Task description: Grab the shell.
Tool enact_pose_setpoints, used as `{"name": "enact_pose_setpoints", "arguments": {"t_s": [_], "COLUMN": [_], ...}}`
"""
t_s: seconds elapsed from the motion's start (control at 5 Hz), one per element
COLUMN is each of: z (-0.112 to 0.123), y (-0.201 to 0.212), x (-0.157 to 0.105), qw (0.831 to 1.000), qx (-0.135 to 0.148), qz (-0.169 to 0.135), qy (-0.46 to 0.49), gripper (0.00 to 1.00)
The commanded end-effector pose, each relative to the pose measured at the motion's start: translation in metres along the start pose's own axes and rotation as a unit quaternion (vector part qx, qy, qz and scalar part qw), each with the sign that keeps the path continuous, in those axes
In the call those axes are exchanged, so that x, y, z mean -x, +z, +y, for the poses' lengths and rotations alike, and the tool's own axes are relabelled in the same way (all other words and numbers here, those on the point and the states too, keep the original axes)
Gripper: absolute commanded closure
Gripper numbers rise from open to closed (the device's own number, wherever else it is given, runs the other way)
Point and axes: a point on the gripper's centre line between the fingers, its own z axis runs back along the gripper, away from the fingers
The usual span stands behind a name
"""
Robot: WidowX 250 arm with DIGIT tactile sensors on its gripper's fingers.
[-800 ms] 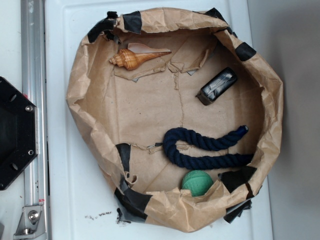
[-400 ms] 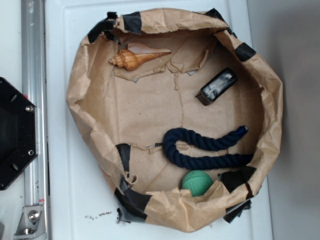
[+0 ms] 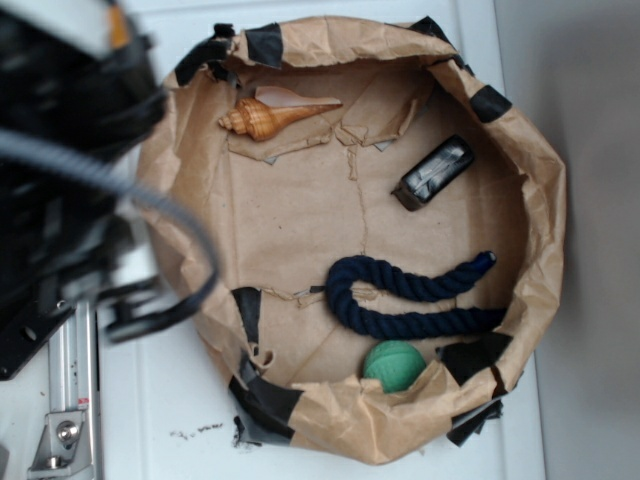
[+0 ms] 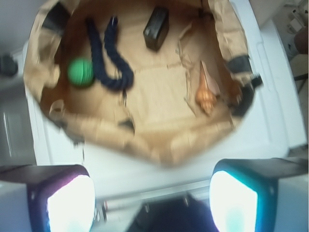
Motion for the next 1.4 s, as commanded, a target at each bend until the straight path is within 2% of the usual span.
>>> {"name": "enact_pose_setpoints", "arguments": {"t_s": [0.0, 0.2, 0.4, 0.6, 0.8, 1.0, 1.2], "z": [0.008, 0.009, 0.031, 0.063, 0.077, 0.081, 0.088], "y": [-0.081, -0.123, -0.131, -0.120, -0.114, -0.118, -0.118], "x": [-0.056, -0.057, -0.051, -0.044, -0.039, -0.037, -0.034], "qw": [0.999, 0.999, 0.999, 0.998, 0.997, 0.995, 0.993], "qx": [0.010, -0.009, -0.040, -0.064, -0.073, -0.102, -0.117], "qz": [-0.043, -0.022, -0.011, -0.008, -0.001, 0.016, 0.027], "qy": [-0.026, -0.036, -0.028, -0.007, -0.002, -0.007, 0.002], "gripper": [0.00, 0.00, 0.00, 0.00, 0.00, 0.00, 0.00]}}
